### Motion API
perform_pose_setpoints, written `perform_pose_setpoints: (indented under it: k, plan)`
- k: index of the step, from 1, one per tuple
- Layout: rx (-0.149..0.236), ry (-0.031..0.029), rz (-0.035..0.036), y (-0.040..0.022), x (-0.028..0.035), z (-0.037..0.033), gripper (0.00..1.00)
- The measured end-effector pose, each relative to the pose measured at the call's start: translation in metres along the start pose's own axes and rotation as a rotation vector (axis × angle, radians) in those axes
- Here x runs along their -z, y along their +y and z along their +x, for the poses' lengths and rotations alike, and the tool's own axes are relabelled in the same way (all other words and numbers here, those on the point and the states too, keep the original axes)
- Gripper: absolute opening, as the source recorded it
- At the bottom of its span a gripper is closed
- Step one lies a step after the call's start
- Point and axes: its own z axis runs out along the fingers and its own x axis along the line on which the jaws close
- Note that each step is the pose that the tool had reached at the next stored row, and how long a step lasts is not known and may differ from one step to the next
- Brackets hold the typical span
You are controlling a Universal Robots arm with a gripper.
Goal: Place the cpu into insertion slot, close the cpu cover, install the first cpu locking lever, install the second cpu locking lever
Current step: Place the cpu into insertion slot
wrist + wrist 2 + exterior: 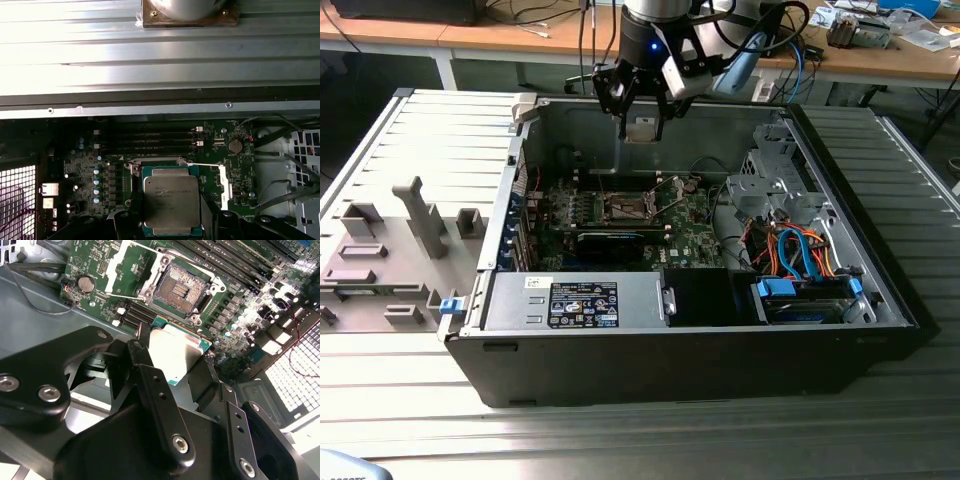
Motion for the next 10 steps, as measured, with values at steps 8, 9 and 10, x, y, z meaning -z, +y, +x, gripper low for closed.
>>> perform_pose_setpoints:
  k: [8,9,10]
  plan:
    - [0.000,0.0001,0.0000,-0.0012,-0.0020,-0.0001,0.55]
    - [0.000,0.0000,0.0000,-0.0013,-0.0022,-0.0001,0.55]
    - [0.000,0.0001,0.0000,-0.0014,-0.0023,-0.0001,0.55]
